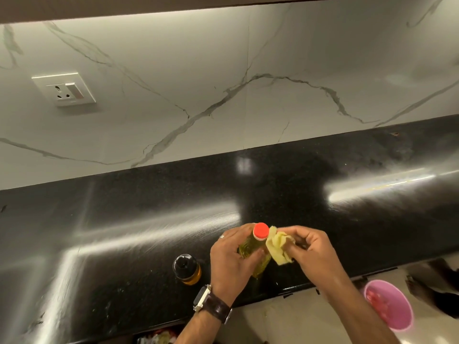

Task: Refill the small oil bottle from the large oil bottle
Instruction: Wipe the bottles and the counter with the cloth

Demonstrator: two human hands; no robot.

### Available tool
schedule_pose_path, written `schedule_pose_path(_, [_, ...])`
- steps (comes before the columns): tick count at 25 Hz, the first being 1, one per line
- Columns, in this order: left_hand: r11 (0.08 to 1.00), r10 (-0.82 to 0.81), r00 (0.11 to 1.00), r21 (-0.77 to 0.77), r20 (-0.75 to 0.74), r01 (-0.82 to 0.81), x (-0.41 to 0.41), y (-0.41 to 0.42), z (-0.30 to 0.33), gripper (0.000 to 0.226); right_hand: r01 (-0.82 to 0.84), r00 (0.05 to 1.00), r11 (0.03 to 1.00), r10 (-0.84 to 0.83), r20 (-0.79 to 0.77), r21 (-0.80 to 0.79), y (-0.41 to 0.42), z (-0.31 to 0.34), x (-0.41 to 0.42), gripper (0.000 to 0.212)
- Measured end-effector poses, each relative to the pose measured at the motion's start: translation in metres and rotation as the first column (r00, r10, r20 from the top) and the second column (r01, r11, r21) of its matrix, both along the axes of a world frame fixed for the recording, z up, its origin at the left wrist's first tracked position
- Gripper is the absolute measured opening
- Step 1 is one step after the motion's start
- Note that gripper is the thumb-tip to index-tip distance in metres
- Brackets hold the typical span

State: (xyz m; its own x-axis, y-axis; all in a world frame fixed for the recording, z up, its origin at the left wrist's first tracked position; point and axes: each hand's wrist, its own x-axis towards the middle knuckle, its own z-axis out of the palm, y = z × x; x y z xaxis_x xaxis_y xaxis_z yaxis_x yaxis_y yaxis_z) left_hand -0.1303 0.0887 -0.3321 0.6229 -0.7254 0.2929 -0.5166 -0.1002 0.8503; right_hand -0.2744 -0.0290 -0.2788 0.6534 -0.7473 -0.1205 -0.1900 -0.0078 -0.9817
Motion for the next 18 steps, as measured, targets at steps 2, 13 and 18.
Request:
schedule_pose_path(2, [1.000,-0.010,1.000,0.010,-0.003,0.010,0.002,0.000,-0.002,0.046,0.114,0.993,0.994,-0.114,0.026,0.001,-0.010,-0.005,0.012,0.025])
schedule_pose_path(13, [0.999,-0.044,0.999,-0.004,0.030,0.044,0.005,0.000,-0.002,0.046,0.111,0.980,0.897,-0.170,-0.102,-0.428,0.039,-0.013,0.013,0.092])
schedule_pose_path(18, [0.998,-0.067,0.995,0.011,0.076,0.066,0.012,0.003,0.000,0.041,0.138,0.978,0.801,-0.202,-0.045,-0.582,0.049,-0.005,0.011,0.065])
